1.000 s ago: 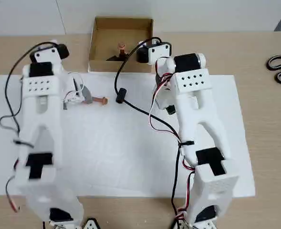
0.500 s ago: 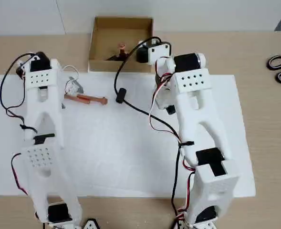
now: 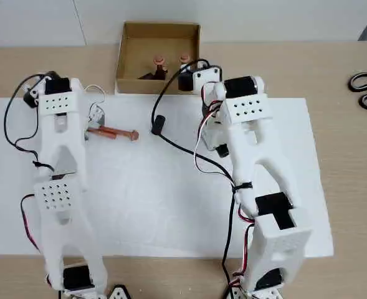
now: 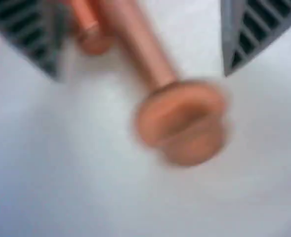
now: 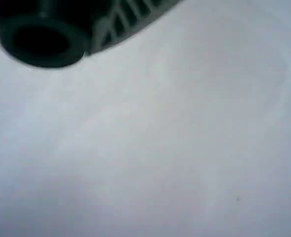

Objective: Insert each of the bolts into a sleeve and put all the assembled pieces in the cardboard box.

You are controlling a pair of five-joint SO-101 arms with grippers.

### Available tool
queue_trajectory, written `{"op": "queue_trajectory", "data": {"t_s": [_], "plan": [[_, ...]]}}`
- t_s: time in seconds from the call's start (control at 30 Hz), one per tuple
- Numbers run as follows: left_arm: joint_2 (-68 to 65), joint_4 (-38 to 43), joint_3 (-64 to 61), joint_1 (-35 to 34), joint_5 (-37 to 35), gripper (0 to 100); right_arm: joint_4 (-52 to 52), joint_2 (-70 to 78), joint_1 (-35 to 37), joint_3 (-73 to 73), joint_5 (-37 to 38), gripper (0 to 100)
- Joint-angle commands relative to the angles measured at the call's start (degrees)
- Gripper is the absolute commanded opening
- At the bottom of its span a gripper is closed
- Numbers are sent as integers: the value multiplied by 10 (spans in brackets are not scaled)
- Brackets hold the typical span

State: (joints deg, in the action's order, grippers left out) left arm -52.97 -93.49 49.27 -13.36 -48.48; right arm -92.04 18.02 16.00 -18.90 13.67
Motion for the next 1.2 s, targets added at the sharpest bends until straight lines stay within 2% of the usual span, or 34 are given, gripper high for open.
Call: {"op": "queue_trajectory", "data": {"t_s": [0.0,0.1,0.43,0.57,0.73,0.97,1.17], "plan": [[4,-11,22,-4,-2,53,15,-42,-5,-1,0,6],[4,-10,22,-4,-2,18,15,-42,-5,-1,0,6],[8,-16,23,0,5,6,15,-42,-5,-1,0,6],[9,-70,73,0,52,6,15,-42,-5,-1,0,6],[21,-70,101,0,131,6,15,-43,-5,-1,0,6],[127,-70,73,40,202,6,10,-47,-5,-1,3,6],[286,-70,2,93,205,6,1,-48,-5,-3,4,5]]}}
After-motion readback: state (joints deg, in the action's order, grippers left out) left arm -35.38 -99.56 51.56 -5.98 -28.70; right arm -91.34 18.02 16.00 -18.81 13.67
